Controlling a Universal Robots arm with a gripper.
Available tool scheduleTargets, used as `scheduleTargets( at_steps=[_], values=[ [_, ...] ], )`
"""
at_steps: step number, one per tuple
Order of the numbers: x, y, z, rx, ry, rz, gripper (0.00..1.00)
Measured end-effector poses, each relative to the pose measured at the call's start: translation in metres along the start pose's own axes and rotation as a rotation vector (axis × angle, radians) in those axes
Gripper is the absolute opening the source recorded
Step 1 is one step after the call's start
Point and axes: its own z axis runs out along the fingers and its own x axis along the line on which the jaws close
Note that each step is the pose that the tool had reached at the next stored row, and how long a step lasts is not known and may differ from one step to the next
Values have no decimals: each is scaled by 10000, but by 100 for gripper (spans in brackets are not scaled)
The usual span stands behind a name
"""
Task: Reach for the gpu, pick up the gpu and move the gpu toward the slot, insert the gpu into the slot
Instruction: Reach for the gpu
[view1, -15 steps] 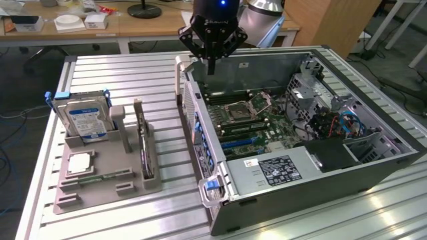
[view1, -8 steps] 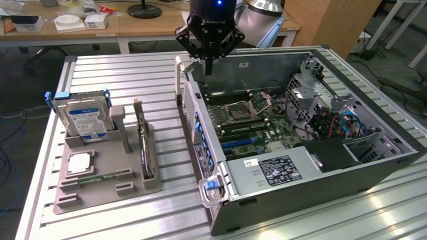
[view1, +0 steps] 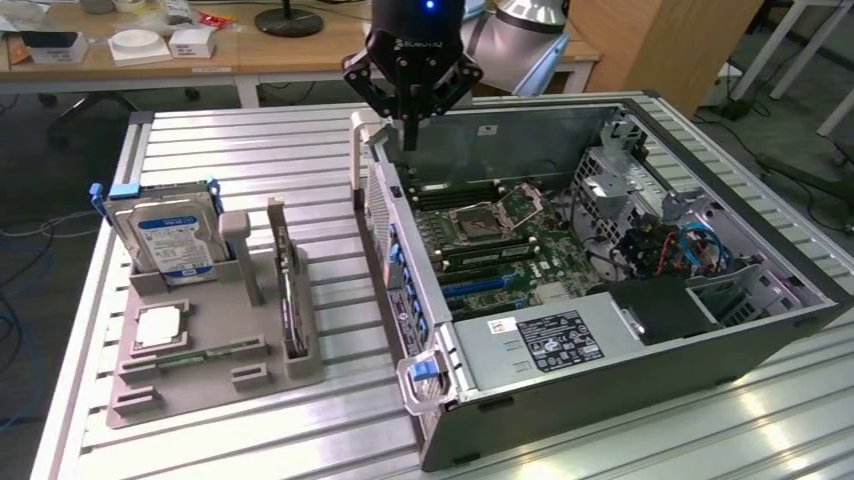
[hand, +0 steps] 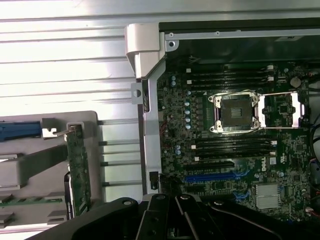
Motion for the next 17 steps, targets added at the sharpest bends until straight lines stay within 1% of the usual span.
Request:
scheduleTargets(
  at_steps=[17],
  values=[
    [196,-25,-5,-1,0,1,10]
  ],
)
